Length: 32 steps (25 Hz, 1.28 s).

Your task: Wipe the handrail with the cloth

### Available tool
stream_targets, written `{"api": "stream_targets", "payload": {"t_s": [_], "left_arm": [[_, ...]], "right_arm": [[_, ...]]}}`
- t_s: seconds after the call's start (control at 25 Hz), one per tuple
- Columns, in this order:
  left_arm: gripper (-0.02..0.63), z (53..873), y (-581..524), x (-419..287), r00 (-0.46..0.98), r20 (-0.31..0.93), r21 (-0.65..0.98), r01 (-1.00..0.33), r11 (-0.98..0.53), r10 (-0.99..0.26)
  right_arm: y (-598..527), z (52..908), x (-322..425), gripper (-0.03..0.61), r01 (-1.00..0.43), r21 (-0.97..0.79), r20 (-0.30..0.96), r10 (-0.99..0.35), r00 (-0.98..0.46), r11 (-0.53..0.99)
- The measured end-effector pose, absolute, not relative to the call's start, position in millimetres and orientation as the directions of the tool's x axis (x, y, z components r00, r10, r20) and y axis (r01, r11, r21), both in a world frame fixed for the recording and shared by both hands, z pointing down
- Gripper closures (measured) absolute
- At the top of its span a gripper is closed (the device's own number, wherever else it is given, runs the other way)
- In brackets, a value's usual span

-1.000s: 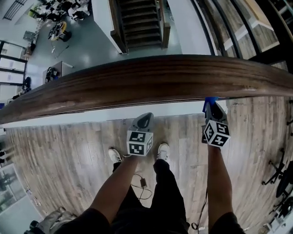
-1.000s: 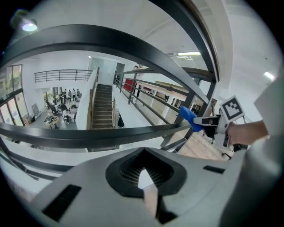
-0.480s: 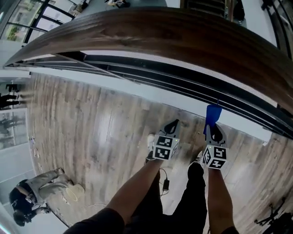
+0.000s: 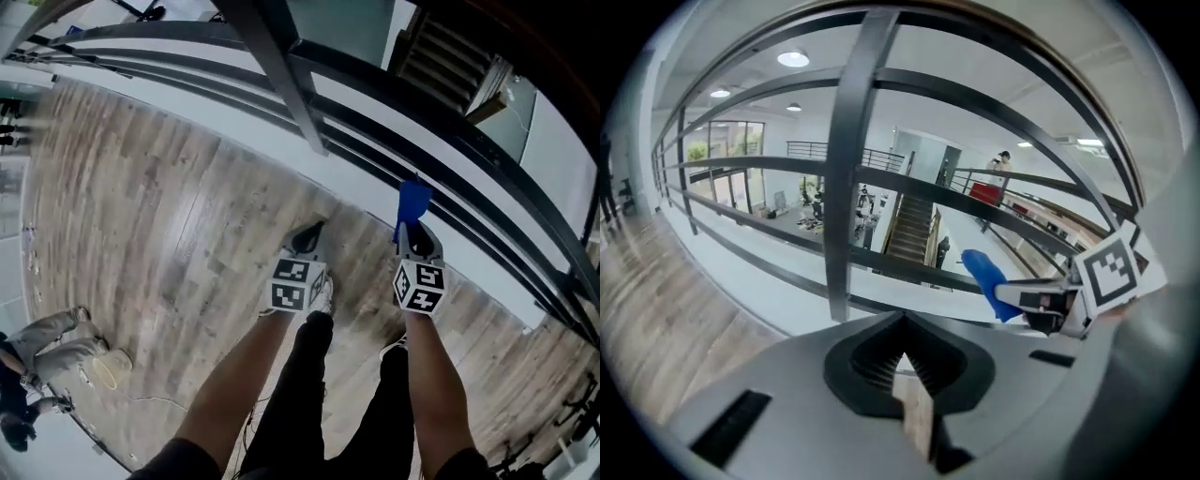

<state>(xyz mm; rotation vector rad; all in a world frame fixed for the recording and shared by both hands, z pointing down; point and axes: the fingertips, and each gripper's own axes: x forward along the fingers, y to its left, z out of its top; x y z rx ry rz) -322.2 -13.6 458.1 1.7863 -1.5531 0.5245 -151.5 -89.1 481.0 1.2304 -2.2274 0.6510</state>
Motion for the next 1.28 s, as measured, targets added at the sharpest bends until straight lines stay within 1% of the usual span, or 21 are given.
{"api": "stream_targets", "payload": {"t_s": [0.08,0.2,0.32,0.56,0.72,0.84,1.04,1.28], "left_arm": [[0.611,461,-27,-365,0.177,0.691,0.246,-0.969,-0.002,-0.701],[0.611,466,-48,-402,0.179,0.669,0.239,-0.971,-0.019,-0.721],[0.612,479,-66,-429,0.197,0.661,0.218,-0.974,-0.066,-0.724],[0.611,501,-94,-479,0.188,0.672,0.17,-0.981,-0.097,-0.717],[0.611,497,-102,-493,0.2,0.668,0.172,-0.979,-0.113,-0.717],[0.611,496,-101,-497,0.201,0.664,0.193,-0.977,-0.094,-0.721],[0.612,503,-94,-499,0.201,0.663,0.184,-0.978,-0.104,-0.722],[0.611,507,-90,-468,0.203,0.672,0.185,-0.977,-0.104,-0.712]], "right_arm": [[-106,487,-199,0.472,-0.859,-0.15,0.627,-0.625,-0.465,0.489],[-126,489,-249,0.472,-0.864,-0.124,0.629,-0.635,-0.448,0.488],[-150,492,-293,0.472,-0.872,-0.111,0.624,-0.649,-0.435,0.477],[-200,514,-364,0.472,-0.901,-0.179,0.62,-0.666,-0.415,0.395],[-219,526,-396,0.472,-0.9,-0.147,0.633,-0.66,-0.404,0.41],[-222,540,-402,0.472,-0.906,-0.116,0.651,-0.658,-0.379,0.407],[-221,546,-398,0.472,-0.912,-0.079,0.649,-0.674,-0.353,0.402],[-214,547,-359,0.472,-0.919,-0.076,0.662,-0.67,-0.337,0.387]]}}
